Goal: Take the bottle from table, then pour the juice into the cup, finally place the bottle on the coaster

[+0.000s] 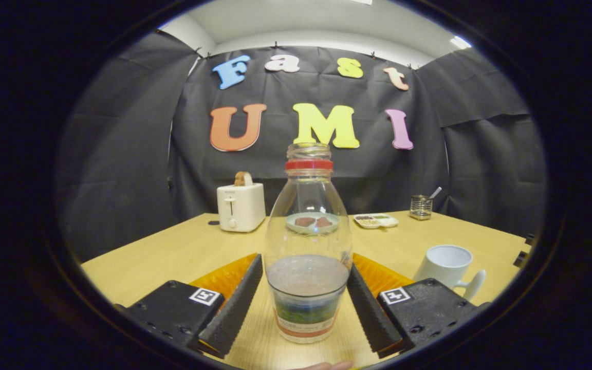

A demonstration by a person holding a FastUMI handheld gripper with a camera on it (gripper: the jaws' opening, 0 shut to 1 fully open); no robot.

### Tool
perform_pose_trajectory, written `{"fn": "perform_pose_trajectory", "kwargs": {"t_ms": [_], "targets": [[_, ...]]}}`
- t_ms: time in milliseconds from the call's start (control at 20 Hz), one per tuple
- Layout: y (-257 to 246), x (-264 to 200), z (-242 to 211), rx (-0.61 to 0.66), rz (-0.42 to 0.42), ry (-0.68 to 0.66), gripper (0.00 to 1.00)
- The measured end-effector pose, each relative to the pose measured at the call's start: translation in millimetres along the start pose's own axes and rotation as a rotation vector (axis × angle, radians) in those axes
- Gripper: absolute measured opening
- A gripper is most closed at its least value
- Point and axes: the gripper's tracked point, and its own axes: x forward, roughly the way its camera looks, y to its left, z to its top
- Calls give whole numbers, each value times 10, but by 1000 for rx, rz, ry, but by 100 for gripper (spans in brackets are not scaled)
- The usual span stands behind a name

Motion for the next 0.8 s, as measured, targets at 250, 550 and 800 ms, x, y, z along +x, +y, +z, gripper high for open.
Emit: {"fn": "perform_pose_trajectory", "kwargs": {"t_ms": [250, 550, 800], "targets": [[1, -93, 23, -31, 22, 23, 79], [-26, -262, 81, 145, 44, 72, 78], [-102, -353, 208, 301, 69, 86, 78]]}}
